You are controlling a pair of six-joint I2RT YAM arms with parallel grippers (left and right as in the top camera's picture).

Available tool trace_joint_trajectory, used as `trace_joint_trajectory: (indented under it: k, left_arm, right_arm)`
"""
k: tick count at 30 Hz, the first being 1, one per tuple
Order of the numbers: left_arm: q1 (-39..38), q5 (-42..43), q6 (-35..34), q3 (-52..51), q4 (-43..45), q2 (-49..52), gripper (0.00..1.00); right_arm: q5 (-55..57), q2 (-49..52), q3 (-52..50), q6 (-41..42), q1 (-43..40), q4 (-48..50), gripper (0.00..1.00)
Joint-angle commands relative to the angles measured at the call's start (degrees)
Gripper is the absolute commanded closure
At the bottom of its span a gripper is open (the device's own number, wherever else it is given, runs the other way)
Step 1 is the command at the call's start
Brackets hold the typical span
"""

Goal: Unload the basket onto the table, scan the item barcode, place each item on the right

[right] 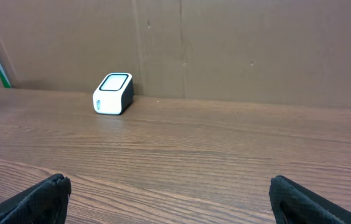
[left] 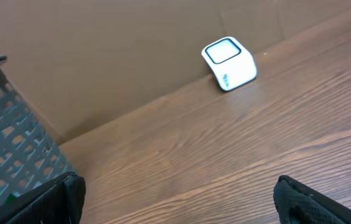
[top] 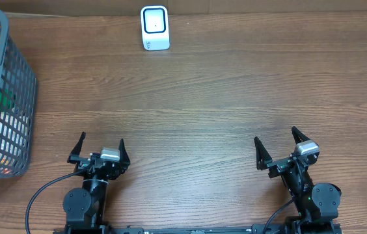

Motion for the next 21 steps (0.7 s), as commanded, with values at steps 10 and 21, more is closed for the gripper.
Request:
trace_joint_trajectory:
  k: [10, 21]
  left_arm:
    - [0.24, 9.25, -6.78, 5.42, -0.57, -0.15, 0.0]
    - [0.24, 16.0, -9.64, 30.16, -12.11, 18.91, 0.0]
  right_arm:
    - [0.02, -0.68, -0.42, 0.33, 0.26, 0.37, 0.0]
    - [0.02, -0.68, -0.42, 0.33, 0.26, 0.37, 0.0]
